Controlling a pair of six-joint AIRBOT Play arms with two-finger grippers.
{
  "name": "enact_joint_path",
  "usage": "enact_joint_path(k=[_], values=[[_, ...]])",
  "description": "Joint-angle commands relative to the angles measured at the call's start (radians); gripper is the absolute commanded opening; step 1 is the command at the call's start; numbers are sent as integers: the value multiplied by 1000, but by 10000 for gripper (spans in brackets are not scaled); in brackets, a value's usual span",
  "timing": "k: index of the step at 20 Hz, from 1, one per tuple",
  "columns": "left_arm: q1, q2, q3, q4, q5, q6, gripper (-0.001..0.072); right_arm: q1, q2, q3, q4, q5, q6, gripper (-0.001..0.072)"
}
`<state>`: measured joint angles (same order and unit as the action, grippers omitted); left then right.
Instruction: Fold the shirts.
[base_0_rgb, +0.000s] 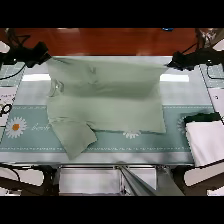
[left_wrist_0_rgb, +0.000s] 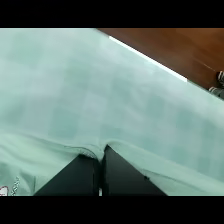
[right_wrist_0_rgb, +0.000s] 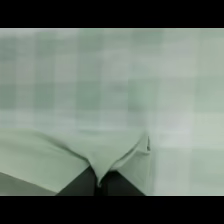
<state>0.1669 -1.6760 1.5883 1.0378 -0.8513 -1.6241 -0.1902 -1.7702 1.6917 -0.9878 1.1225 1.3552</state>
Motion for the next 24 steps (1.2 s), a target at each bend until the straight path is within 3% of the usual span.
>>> enact_joint_path(k=[1, 9, 12, 21, 22, 23, 24], values=[[2, -91, 52, -26, -49, 16, 16, 1, -134, 88, 16, 51, 21, 24], [91, -34, 62, -24, -393, 157, 16, 0, -87, 87, -87, 294, -5, 24], [100, -36, 35, 45, -527, 211, 16, 8, -83, 69, -108, 368, -5, 24], [89, -41, -140, 47, -459, 217, 17, 32, -84, -117, -103, 252, -5, 25], [90, -41, -140, 47, -463, 213, 52, 32, -83, -117, -103, 246, 7, 101], [91, -40, -138, 49, -489, 207, 328, 32, -81, -117, -97, 253, 23, 330], [95, -40, -130, 72, -523, 202, 505, 27, -76, -115, -95, 267, 19, 415]])
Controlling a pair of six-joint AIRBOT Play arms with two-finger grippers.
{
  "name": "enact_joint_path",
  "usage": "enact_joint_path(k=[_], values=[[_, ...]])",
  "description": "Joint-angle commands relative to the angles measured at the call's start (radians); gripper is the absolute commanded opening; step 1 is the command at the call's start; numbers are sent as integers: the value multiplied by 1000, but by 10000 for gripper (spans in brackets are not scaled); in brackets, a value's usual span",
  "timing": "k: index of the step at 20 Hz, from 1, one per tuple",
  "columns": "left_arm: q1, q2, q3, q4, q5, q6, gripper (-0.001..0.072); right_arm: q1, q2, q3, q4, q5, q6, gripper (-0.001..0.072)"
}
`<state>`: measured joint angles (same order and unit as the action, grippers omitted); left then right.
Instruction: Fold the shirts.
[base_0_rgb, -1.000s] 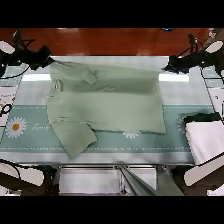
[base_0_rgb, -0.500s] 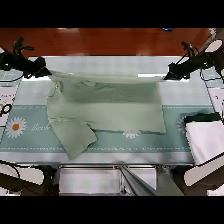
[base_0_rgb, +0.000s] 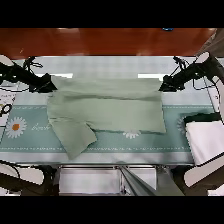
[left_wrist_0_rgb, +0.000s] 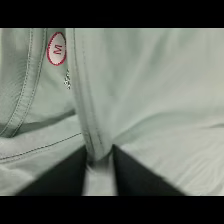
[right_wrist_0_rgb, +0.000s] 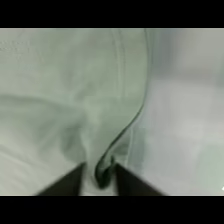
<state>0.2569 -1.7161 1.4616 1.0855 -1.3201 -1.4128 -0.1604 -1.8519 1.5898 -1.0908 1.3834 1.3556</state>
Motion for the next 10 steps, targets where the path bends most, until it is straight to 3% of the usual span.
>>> enact_joint_path(k=[1, 3, 6, 10], values=[[13, 3, 6, 68, -89, -24, 509, -16, 21, -13, 8, 22, 20, 415], [43, 45, 4, 174, -124, -83, 509, -57, 76, -13, 8, 49, 21, 415], [125, 167, -97, 186, -128, -53, 509, -146, 186, -43, 89, 99, -21, 415], [298, 372, -434, 74, -93, -13, 509, -254, 425, -402, 214, -47, -97, 415]])
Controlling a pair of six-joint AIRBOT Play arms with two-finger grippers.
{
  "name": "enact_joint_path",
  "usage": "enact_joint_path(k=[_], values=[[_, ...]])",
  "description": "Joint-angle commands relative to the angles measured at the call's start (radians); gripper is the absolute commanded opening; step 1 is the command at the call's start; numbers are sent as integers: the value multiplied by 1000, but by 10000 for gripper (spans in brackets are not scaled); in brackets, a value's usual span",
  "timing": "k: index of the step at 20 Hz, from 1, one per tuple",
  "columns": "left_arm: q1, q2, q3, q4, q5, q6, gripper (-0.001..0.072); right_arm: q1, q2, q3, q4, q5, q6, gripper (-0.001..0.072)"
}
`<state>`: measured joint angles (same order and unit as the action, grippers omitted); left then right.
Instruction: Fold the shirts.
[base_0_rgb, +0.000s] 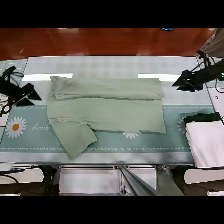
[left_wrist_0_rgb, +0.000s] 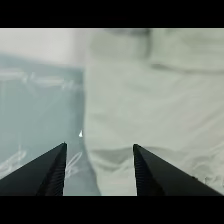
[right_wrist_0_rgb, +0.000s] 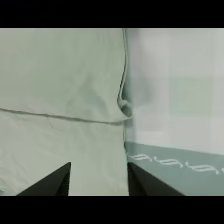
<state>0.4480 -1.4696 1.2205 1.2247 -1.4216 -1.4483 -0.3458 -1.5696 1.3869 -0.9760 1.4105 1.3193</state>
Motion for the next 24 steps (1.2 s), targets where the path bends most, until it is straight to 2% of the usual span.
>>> enact_joint_path(k=[1, 4, 8, 12, 20, 21, 22, 24], values=[[153, 169, -291, -120, 7, 23, 510, -88, 207, -325, 159, -111, -106, 415], [233, 243, -497, -202, 26, 47, 509, -101, 363, -615, 299, -201, -212, 415], [249, 248, -589, -153, 35, 64, 509, -97, 478, -805, 426, -179, -300, 415], [197, 246, -629, -254, 88, 118, 509, -91, 508, -853, 418, -185, -300, 415], [-47, 179, -644, -291, 240, 101, 505, -91, 508, -853, 428, -199, -291, 415], [-64, 172, -641, -291, 240, 102, 390, -91, 508, -853, 428, -200, -291, 415], [-68, 169, -637, -291, 239, 105, 15, -103, 508, -850, 426, -199, -291, 415], [-66, 169, -618, -283, 215, 107, 16, -164, 508, -831, 396, -172, -291, 415]])
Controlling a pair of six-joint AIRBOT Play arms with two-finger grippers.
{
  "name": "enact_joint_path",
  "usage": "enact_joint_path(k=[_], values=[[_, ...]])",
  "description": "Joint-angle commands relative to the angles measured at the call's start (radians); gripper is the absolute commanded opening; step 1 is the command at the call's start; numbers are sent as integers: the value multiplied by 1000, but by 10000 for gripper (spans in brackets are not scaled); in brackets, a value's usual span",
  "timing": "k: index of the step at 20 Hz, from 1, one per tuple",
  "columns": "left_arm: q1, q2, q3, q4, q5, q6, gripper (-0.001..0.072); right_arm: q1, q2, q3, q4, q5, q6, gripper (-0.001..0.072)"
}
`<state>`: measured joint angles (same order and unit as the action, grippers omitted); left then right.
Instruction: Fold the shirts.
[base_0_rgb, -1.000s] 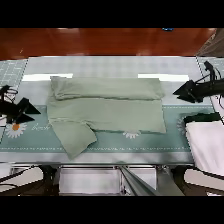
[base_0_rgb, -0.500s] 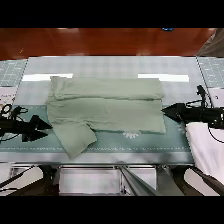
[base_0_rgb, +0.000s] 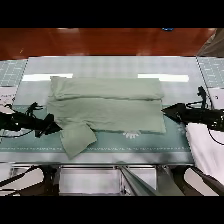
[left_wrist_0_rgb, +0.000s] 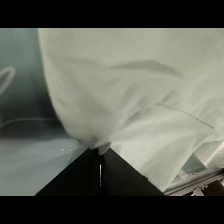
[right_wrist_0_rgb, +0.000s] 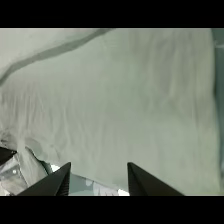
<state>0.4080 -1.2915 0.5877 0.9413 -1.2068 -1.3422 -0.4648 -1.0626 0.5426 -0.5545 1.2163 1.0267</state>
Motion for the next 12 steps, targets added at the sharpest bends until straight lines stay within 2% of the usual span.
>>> enact_joint_path(k=[1, 2, 4, 5, 12], values=[[-26, -8, 27, 4, -13, 8, 16, -85, 1, 19, -59, 44, 3, 415], [-26, -6, 37, 4, -20, 11, 16, -124, 1, 18, -135, 63, 24, 415], [-26, -4, 47, 3, -19, 12, 16, -144, 1, -3, -343, 60, 168, 414], [-26, -4, 47, 3, -18, 14, 16, -138, 1, -26, -398, 44, 216, 415], [-28, -4, 47, 3, -3, 15, 16, -13, -62, -71, -406, -18, 261, 414]])
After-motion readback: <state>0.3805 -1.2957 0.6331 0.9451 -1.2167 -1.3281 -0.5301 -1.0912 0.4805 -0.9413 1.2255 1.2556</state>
